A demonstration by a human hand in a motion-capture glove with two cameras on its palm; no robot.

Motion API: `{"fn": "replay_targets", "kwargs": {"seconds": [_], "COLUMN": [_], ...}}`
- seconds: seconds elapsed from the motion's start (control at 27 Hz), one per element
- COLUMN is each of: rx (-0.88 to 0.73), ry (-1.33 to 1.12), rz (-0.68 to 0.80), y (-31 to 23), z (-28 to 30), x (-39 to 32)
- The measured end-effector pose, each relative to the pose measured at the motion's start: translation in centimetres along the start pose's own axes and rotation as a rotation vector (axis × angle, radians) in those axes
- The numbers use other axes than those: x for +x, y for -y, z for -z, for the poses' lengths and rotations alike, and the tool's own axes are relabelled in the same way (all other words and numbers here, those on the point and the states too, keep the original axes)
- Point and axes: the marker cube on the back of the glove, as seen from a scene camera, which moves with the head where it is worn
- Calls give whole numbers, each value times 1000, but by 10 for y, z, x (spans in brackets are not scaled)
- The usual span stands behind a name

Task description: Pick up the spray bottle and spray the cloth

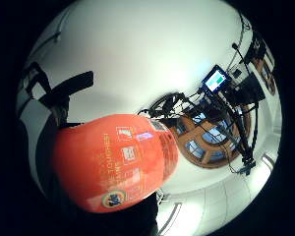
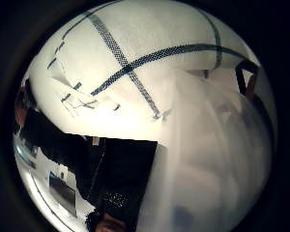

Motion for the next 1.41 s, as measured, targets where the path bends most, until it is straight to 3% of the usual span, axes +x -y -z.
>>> {"fn": "replay_targets", "kwargs": {"seconds": [0.26,0.67,1.04,1.19,1.41], "rx": [183,635,951,1117,1178], "ry": [116,598,1027,1151,1244], "rz": [106,476,774,798,832], "y": [-33,-80,-65,-45,-8], "z": [43,151,205,223,235], "x": [-4,-36,-105,-129,-159]}}
